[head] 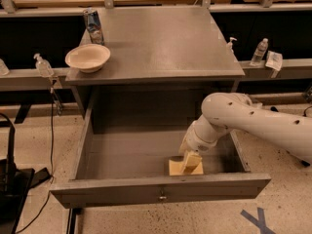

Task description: Pick sponge from top drawer and place on counter

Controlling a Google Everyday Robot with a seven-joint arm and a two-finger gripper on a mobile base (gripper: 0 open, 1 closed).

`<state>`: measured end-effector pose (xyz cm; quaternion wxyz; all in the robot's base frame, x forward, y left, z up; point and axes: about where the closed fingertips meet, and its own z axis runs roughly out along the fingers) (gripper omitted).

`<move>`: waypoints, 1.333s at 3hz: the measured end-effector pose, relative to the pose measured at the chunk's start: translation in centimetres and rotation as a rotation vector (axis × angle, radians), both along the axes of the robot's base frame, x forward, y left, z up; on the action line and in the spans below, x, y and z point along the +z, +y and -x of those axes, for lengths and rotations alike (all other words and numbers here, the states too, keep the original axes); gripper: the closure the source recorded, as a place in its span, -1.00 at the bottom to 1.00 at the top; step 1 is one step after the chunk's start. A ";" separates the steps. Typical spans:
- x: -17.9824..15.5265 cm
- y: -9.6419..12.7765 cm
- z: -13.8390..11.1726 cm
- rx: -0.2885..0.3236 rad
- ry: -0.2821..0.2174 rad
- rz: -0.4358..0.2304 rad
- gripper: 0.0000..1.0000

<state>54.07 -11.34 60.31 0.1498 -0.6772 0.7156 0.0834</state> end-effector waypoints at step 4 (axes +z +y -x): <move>0.3 0.0 0.0 0.000 0.000 0.000 0.85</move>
Offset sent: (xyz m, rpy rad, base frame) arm 0.1099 -0.0125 0.2448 0.1047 -0.2012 0.1533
